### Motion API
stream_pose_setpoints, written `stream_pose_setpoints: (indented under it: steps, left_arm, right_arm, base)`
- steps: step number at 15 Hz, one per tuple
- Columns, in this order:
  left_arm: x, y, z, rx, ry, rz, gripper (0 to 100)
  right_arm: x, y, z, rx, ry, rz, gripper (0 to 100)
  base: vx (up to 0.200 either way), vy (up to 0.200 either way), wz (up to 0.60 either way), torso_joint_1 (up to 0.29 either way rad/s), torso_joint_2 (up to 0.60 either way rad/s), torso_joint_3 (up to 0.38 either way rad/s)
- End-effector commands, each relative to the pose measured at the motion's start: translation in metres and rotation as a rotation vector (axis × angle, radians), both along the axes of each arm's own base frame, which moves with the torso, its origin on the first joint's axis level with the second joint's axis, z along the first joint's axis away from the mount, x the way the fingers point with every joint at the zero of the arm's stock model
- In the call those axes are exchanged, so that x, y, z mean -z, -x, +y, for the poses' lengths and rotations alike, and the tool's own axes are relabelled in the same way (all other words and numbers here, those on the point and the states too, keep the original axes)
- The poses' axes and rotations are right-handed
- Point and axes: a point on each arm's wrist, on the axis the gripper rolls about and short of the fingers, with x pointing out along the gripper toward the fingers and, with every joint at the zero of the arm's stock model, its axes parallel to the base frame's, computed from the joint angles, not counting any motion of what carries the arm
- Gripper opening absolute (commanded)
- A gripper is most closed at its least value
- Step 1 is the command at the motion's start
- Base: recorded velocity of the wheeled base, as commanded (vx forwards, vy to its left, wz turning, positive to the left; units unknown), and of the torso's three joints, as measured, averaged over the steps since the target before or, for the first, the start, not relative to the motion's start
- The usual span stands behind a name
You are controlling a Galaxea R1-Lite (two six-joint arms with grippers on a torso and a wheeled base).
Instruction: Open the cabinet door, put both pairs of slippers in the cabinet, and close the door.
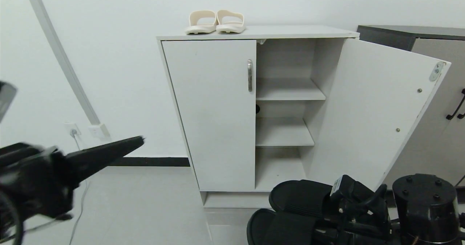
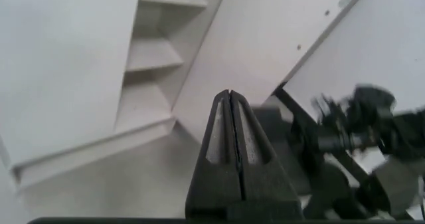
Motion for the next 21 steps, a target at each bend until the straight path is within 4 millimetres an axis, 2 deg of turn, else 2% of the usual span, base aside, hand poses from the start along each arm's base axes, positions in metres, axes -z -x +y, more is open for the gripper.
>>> stream_pose_setpoints:
  steps: [1,3,4,7,9,11,13,14,16,19,21]
  left_arm:
    - [0.033,0.096,0.043,-0.086,0.015,-0.038,0]
    - [0.046,0.121,0.052,-0.157,0.004,-0.052,0]
    - [0.05,0.125,0.054,-0.2,0.001,-0.058,0]
    - [0.08,0.138,0.058,-0.469,-0.076,-0.03,0]
    - [0.112,0.136,0.057,-0.629,-0.228,-0.025,0]
    - [0.14,0.132,0.056,-0.77,-0.295,0.023,0]
    - [0.158,0.13,0.054,-0.868,-0.304,0.008,0]
    - [0.158,0.129,0.055,-0.905,-0.292,-0.019,0]
    - [0.161,0.129,0.056,-0.905,-0.323,-0.083,0]
    - [0.168,0.125,0.051,-0.707,-0.349,-0.141,0]
    - [0.168,0.124,0.051,-0.69,-0.351,-0.147,0]
  right_arm:
    - [0.003,-0.005,0.003,0.005,0.009,0.009,0]
    - [0.002,-0.005,0.003,0.005,0.004,0.004,0]
    - [0.002,-0.005,0.003,0.005,0.004,0.004,0]
    - [0.002,-0.006,0.003,0.011,0.003,0.002,0]
    - [0.002,-0.006,0.003,0.011,-0.001,-0.002,0]
    - [0.002,-0.006,0.003,0.011,-0.001,-0.002,0]
    - [0.001,-0.006,0.002,0.011,-0.001,-0.004,0]
    - [0.001,-0.005,0.002,0.011,-0.002,-0.005,0]
    - [0.0,-0.005,0.002,0.009,-0.006,-0.009,0]
    - [0.0,-0.005,0.002,0.008,-0.008,-0.01,0]
    - [0.001,-0.006,0.003,0.009,-0.005,-0.008,0]
  base:
    - [0.0,0.0,0.0,0.0,0.0,0.0]
    - [0.0,0.0,0.0,0.0,0.0,0.0]
    - [0.0,0.0,0.0,0.0,0.0,0.0]
    - [0.0,0.0,0.0,0.0,0.0,0.0]
    - [0.0,0.0,0.0,0.0,0.0,0.0]
    - [0.0,0.0,0.0,0.0,0.0,0.0]
    - [0.0,0.0,0.0,0.0,0.0,0.0]
    - [0.0,0.0,0.0,0.0,0.0,0.0]
    - [0.0,0.0,0.0,0.0,0.0,0.0]
    - [0.0,0.0,0.0,0.0,0.0,0.0]
    - [0.0,0.0,0.0,0.0,0.0,0.0]
